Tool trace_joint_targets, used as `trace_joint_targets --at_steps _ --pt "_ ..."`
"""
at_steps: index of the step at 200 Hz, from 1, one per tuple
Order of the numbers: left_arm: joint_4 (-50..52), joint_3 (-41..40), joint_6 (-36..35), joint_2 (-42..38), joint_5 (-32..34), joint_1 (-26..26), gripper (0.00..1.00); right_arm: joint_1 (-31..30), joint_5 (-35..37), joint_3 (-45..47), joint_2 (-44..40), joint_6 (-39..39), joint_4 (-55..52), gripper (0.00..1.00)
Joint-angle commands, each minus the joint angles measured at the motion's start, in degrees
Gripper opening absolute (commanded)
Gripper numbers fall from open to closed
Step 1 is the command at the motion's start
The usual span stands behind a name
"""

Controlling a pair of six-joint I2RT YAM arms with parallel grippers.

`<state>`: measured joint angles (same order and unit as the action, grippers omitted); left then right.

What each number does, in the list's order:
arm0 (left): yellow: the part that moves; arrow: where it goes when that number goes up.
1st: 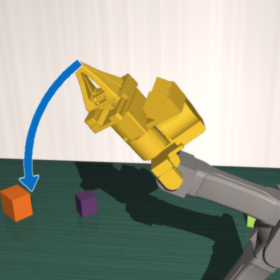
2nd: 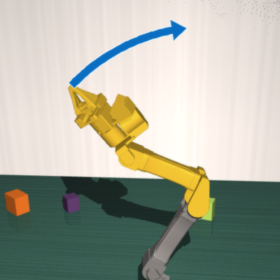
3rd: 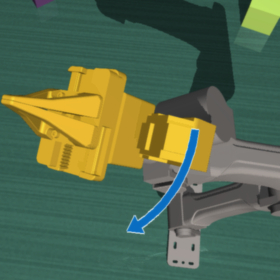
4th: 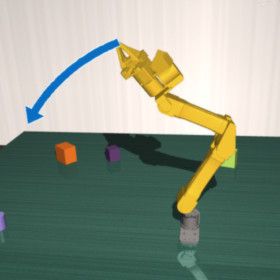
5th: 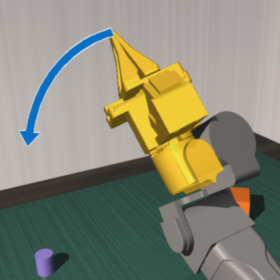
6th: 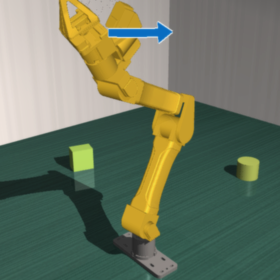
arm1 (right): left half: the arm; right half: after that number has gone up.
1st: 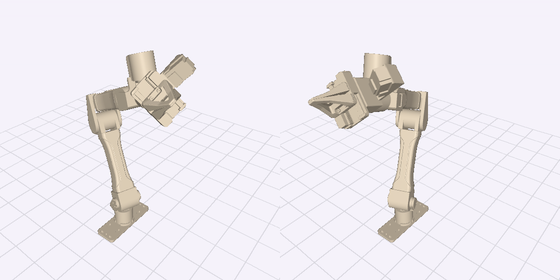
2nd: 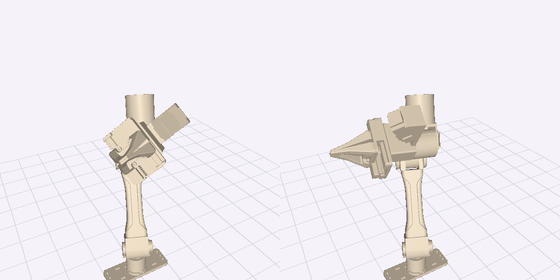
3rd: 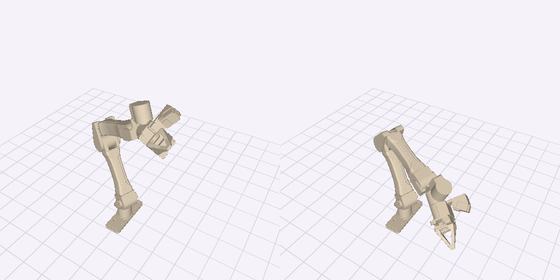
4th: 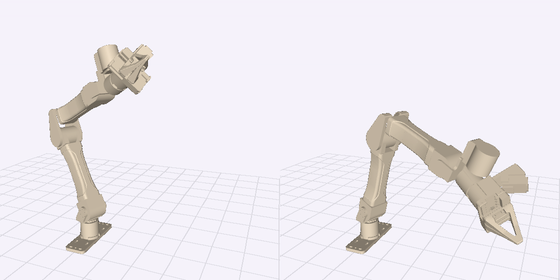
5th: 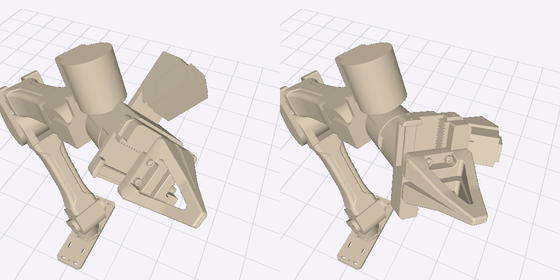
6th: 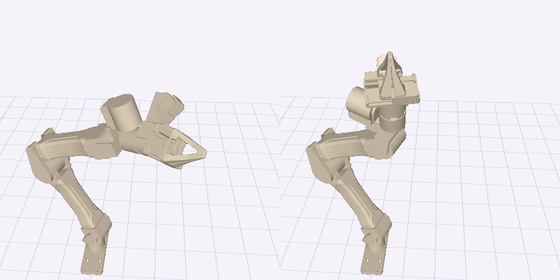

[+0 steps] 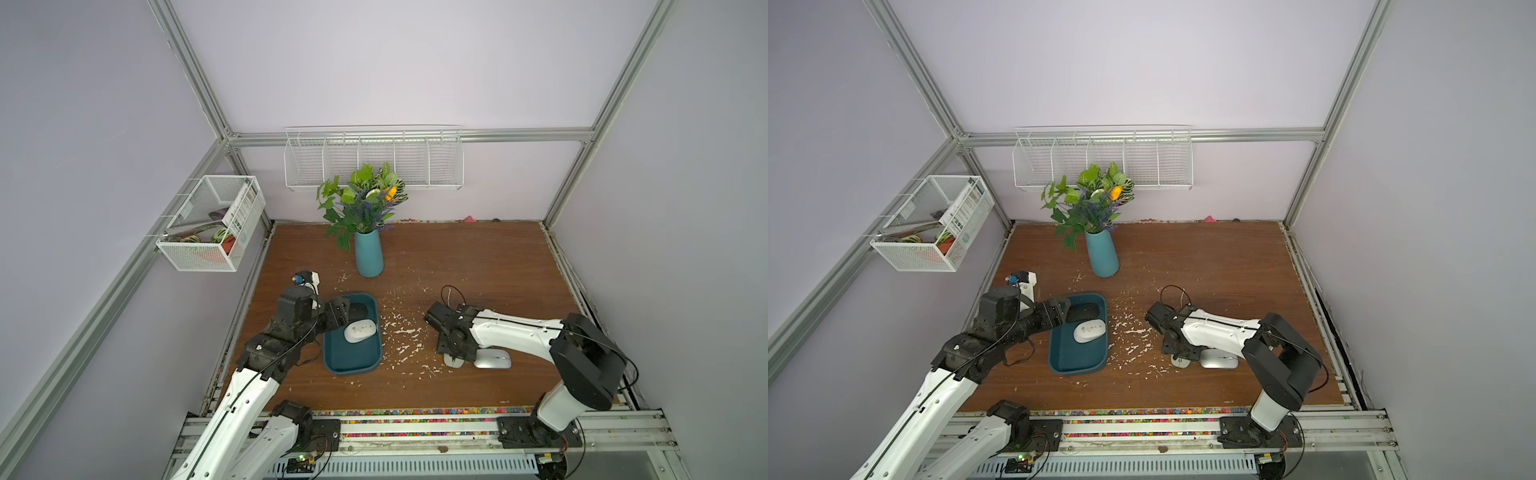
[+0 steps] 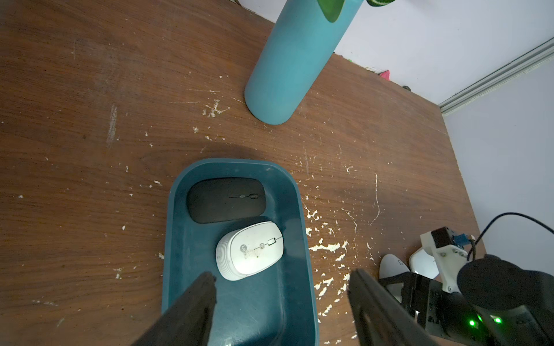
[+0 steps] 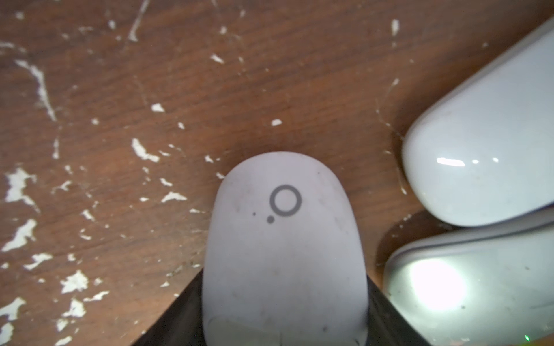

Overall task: Put the mouse in the storage box
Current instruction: Pick up the mouse from the center of the board.

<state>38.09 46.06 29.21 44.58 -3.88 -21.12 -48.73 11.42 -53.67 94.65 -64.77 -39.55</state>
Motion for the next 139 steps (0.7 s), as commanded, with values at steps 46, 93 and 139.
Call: trace_joint_targets --at_steps 46,93,139 --pt "-2.90 -1.50 -1.91 -0.20 -7.48 -0.07 0.75 -3.12 4.33 -1.64 -8.44 17.88 7.02 0.55" --pt "-8.06 -3.03 -2.40 1.85 -22.45 -0.29 0.75 -8.73 1.63 9.04 -19.41 38.83 28.28 0.56" --pt "-13.34 -4.53 -1.27 7.39 -37.04 -1.34 0.76 -11.89 -12.07 18.51 -27.70 53.40 46.13 0.57"
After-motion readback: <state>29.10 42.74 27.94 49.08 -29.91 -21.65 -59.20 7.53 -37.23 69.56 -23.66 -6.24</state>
